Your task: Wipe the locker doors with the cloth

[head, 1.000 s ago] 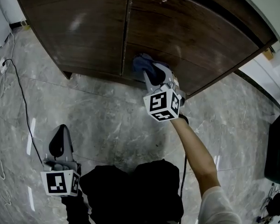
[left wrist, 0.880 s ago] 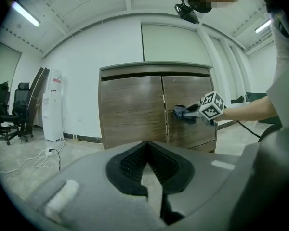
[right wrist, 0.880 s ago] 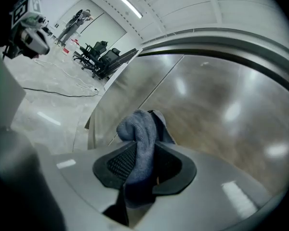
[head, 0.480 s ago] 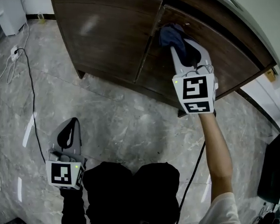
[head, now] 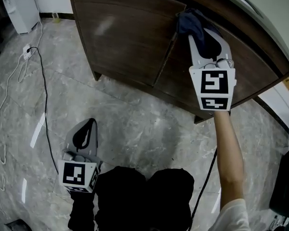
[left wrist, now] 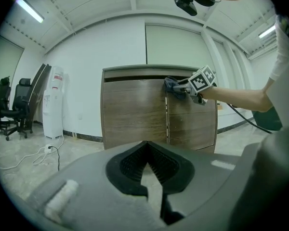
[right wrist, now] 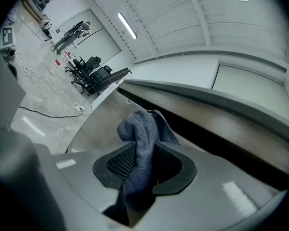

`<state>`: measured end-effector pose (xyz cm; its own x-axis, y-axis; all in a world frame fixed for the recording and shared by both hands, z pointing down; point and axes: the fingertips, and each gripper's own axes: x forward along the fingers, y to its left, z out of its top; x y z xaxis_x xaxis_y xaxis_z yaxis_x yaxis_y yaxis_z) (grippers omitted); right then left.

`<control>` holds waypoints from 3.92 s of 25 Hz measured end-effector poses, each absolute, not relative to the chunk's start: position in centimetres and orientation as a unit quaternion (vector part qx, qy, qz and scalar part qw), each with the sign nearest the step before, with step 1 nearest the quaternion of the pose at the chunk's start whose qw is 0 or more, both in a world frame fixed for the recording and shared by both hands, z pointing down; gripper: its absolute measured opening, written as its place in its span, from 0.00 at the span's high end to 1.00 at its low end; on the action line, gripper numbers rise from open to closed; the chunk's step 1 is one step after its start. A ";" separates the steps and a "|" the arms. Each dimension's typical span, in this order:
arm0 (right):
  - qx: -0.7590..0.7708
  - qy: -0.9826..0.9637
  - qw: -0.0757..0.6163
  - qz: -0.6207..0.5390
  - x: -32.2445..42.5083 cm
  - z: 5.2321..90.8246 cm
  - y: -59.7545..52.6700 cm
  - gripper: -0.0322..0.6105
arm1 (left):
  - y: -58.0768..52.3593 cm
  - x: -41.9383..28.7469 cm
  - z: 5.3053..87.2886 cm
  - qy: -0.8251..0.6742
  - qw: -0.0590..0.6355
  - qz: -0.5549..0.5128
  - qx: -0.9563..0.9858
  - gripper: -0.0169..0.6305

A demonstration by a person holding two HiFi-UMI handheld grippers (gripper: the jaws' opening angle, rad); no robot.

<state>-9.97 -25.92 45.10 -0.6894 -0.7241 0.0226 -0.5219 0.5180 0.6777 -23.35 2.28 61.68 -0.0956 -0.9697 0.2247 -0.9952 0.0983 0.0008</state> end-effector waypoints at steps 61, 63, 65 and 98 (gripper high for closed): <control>0.342 -0.858 0.162 -0.347 -21.9 42.9 -25.2 0.78 | 3.2 -25.8 64.2 -0.746 0.096 0.056 0.657 0.97; 0.344 -0.858 0.153 -0.350 -22.4 41.6 -25.1 0.78 | 3.1 -25.9 63.9 -0.747 0.098 0.055 0.655 0.97; 0.342 -0.857 0.154 -0.353 -23.0 41.8 -25.0 0.78 | 3.1 -26.2 63.8 -0.748 0.098 0.053 0.654 0.97; 0.234 -0.845 0.383 -0.289 -30.3 85.3 -23.5 0.78 | 6.1 -31.3 68.6 -0.774 0.142 0.065 0.614 0.97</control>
